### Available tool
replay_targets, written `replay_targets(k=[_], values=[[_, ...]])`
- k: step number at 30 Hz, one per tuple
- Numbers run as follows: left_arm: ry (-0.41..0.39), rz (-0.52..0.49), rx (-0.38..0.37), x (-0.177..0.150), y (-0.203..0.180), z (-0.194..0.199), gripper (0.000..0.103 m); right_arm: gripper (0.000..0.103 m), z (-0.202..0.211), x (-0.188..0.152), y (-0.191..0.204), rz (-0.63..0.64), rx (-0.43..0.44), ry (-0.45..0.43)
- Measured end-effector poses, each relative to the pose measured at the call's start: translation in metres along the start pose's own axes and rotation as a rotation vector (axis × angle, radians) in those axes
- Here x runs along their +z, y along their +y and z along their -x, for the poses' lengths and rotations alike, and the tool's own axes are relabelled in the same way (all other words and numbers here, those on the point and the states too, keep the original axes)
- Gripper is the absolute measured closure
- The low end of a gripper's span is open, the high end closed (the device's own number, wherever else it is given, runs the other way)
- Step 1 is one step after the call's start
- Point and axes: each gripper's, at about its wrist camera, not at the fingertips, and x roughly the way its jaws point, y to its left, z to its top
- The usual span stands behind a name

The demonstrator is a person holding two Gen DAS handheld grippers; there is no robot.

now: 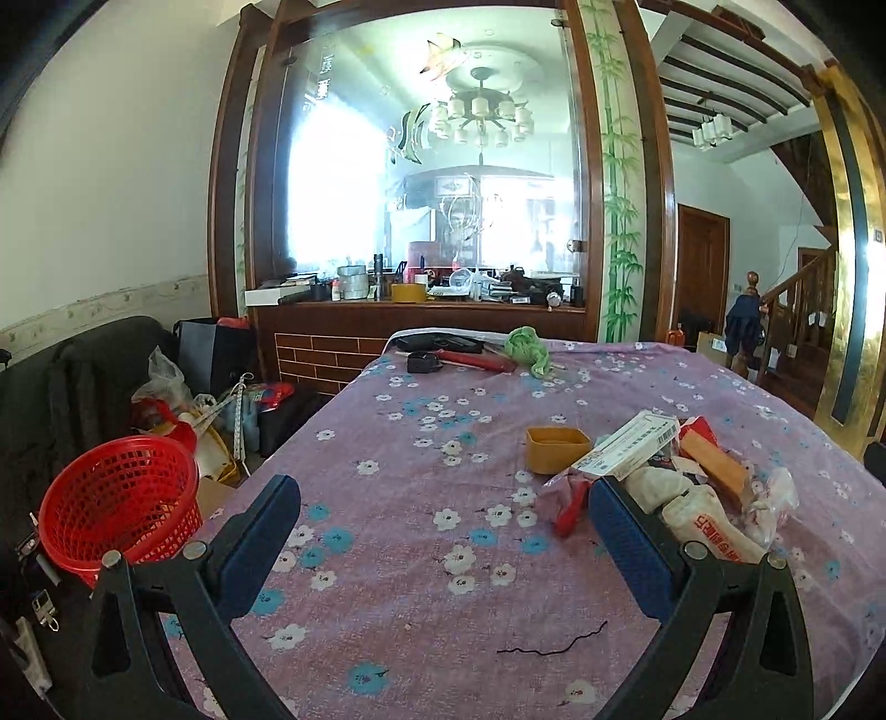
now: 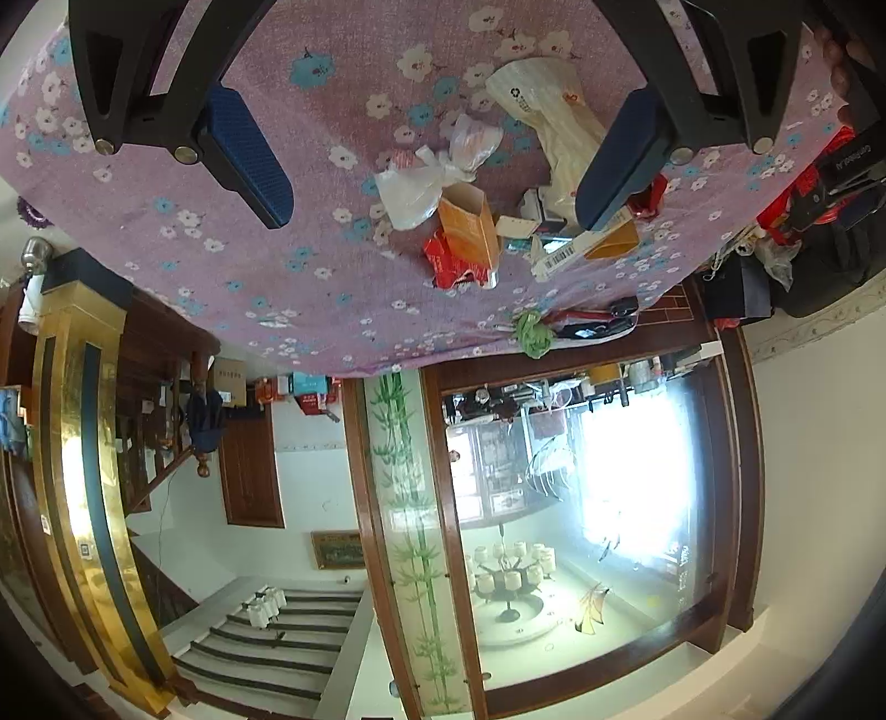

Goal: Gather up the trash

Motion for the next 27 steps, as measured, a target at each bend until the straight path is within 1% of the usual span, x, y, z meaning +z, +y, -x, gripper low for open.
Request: replay_targets(k=[12,21,27], values=[[0.017,-0.016,-0.011,-0.0010,-0.0077,-0.0013,0.000,0.000,0.0016,0.0002,0.0030,0.018,-0.001,0.003],[0.035,-0.005,-0.009,-0.0034,-0.0054,-0.0028,0.000,0.000,-0.0001,-0.0020,0.0031,0.024,0.000,0.018],[0.030,-0.002,-0.008,-0.0041,-0.0047,-0.0008,0.000,0.000,0.0014,-0.0032,0.0044,0.028,-0.001,0.016]])
